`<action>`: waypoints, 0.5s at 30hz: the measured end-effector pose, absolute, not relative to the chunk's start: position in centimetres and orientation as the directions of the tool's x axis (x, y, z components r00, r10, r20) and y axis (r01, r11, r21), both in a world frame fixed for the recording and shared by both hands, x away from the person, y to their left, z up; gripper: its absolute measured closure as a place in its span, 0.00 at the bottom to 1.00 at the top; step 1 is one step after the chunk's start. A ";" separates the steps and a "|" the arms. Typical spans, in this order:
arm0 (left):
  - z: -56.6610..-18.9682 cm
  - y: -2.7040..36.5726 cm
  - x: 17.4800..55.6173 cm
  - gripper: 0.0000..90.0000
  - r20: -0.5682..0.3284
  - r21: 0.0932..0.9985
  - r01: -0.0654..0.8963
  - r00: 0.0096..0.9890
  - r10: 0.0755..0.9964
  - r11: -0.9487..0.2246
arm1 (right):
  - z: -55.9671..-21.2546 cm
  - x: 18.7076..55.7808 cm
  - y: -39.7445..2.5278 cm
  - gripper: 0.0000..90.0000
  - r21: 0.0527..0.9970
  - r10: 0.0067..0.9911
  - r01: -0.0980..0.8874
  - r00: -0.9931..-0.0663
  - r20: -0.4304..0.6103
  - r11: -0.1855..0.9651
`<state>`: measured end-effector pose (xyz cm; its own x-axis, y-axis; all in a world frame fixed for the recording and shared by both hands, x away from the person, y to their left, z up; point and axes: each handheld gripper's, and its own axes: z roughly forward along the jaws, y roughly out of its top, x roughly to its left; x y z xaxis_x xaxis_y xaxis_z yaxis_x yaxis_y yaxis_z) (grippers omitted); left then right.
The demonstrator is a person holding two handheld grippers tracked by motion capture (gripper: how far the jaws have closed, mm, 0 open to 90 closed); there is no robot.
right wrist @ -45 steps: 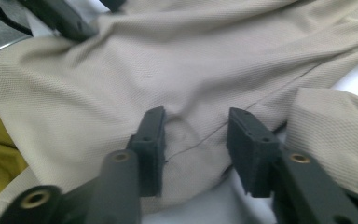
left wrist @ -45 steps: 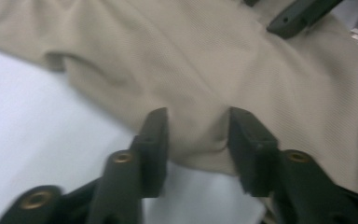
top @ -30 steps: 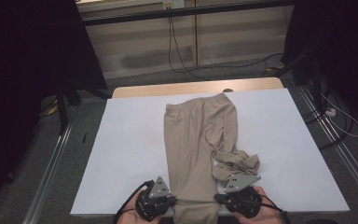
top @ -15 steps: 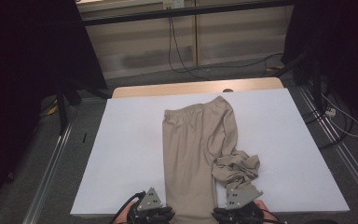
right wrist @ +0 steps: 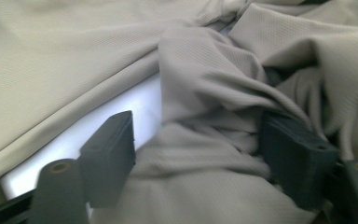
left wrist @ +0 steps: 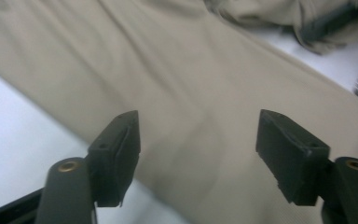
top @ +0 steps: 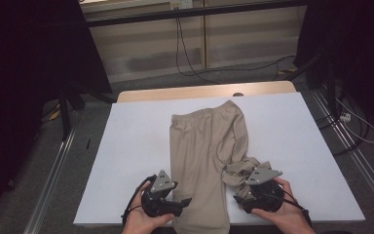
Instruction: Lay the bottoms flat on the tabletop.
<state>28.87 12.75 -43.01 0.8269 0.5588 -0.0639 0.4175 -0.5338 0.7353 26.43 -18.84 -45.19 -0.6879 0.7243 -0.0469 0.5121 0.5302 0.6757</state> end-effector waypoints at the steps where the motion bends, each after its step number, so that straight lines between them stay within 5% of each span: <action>1: -43.1 12.8 29.1 0.33 -0.063 0.741 0.422 0.819 0.571 -0.523 | -45.2 26.7 -18.6 0.26 0.675 0.726 0.507 -0.685 -0.061 0.535; 5: -43.5 14.0 29.2 0.30 -0.071 0.754 0.436 0.798 0.598 -0.491 | -45.7 28.6 -18.4 0.21 0.679 0.753 0.519 -0.654 -0.074 0.519; 7: -43.6 14.4 29.0 0.30 -0.075 0.754 0.441 0.793 0.604 -0.486 | -45.8 29.2 -18.5 0.29 0.690 0.775 0.536 -0.630 -0.057 0.486; 9: -43.5 14.7 29.0 0.30 -0.082 0.758 0.450 0.783 0.616 -0.472 | -45.8 29.6 -18.5 0.44 0.695 0.789 0.544 -0.612 -0.056 0.471; 12: -43.3 14.8 28.8 0.30 -0.064 0.765 0.440 0.779 0.624 -0.470 | -45.5 29.4 -18.7 0.85 0.694 0.810 0.542 -0.577 -0.104 0.475; 15: -43.3 14.7 28.6 0.30 -0.071 0.764 0.442 0.782 0.619 -0.470 | -45.2 29.2 -19.8 0.90 0.695 0.802 0.568 -0.597 -0.021 0.441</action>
<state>28.64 14.67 -43.34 0.7821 0.6191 -0.0714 0.4418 -0.4700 0.7642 29.21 -19.80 -45.24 -0.5969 0.8020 -0.0213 0.5676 0.4410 0.6953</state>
